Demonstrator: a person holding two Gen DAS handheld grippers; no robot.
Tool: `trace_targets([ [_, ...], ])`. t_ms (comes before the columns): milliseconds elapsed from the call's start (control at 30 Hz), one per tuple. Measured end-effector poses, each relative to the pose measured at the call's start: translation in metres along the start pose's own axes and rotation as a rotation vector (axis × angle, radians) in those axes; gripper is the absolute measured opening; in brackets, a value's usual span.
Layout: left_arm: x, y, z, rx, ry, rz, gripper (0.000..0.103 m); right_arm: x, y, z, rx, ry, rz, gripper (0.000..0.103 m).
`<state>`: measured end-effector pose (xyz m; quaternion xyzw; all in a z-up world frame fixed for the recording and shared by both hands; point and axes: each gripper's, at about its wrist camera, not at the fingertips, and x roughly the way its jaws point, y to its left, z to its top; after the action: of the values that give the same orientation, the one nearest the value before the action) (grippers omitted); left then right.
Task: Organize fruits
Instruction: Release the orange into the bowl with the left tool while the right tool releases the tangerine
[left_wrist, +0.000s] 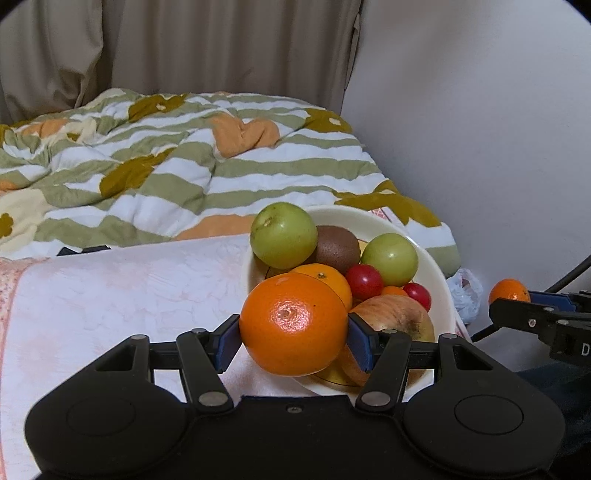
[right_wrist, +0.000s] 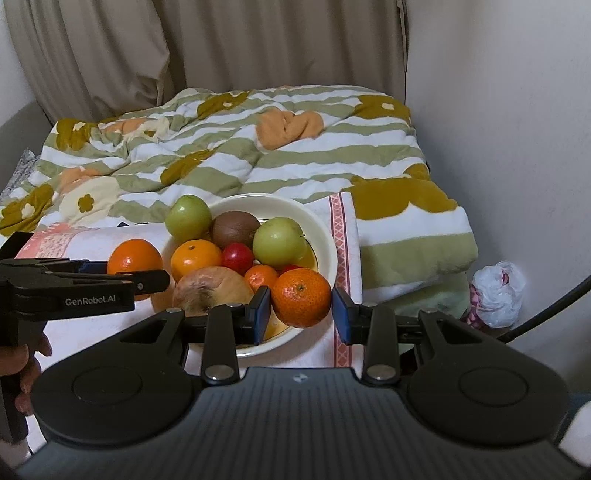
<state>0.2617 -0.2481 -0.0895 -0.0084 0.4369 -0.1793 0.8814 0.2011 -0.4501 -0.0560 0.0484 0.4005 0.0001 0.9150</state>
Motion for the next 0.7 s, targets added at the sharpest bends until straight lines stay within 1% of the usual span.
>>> trace_targets([
  [167,0.009,0.004,-0.002,-0.02,0.026,-0.006,0.065,0.01,0.0,0.003,0.018,0.015,0.0,0.051],
  [200,0.008,0.005,-0.003,-0.02,0.021,-0.012,0.066,0.012,0.001,0.003,0.019,0.017,0.0,0.051],
  [267,0.005,0.003,-0.002,-0.008,0.003,0.0,0.075,0.013,0.002,0.003,0.019,0.02,0.0,0.051],
  [300,0.003,0.003,-0.001,-0.001,-0.008,0.007,0.082,0.013,0.002,0.004,0.019,0.022,0.001,0.051],
  [333,0.002,0.004,-0.001,-0.001,-0.014,0.002,0.087,0.014,0.002,0.004,0.02,0.023,0.001,0.051],
  [400,-0.002,0.006,0.001,-0.017,-0.023,-0.02,0.088,0.014,0.002,0.004,0.023,0.023,0.0,0.051],
  [433,-0.004,0.006,0.002,-0.019,-0.023,-0.02,0.088,0.015,0.003,0.005,0.025,0.022,0.0,0.051],
  [700,-0.027,0.007,0.001,-0.004,-0.043,0.01,0.089,0.012,0.003,0.012,0.025,0.005,0.014,0.051],
])
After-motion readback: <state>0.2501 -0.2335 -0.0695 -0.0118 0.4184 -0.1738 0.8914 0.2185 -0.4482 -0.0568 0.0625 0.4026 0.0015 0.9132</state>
